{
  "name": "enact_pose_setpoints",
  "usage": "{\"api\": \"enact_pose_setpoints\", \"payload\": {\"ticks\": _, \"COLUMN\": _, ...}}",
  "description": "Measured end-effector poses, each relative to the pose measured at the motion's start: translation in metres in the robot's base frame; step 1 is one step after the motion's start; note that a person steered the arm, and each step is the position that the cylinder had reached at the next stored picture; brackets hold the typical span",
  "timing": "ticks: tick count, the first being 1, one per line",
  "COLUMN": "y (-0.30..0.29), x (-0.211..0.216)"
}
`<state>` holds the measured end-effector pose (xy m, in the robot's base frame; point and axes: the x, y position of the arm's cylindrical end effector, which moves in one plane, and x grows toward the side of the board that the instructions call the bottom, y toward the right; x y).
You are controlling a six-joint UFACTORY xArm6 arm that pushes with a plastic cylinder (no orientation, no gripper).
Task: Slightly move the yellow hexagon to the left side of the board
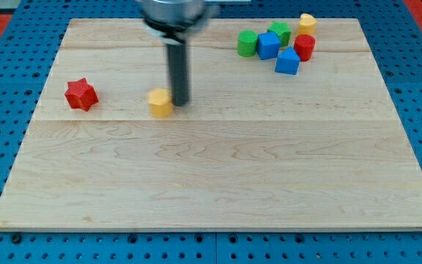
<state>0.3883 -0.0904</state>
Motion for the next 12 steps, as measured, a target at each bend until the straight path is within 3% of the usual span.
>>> {"api": "enact_pose_setpoints", "payload": {"ticks": 1, "y": -0.016, "x": -0.008}}
{"api": "enact_pose_setpoints", "payload": {"ticks": 2, "y": 0.036, "x": -0.006}}
{"api": "enact_pose_setpoints", "payload": {"ticks": 3, "y": 0.034, "x": -0.002}}
{"api": "enact_pose_setpoints", "payload": {"ticks": 5, "y": 0.031, "x": 0.072}}
{"api": "enact_pose_setpoints", "payload": {"ticks": 6, "y": 0.024, "x": 0.073}}
{"api": "enact_pose_setpoints", "payload": {"ticks": 10, "y": -0.041, "x": -0.031}}
{"api": "enact_pose_setpoints", "payload": {"ticks": 12, "y": -0.053, "x": -0.043}}
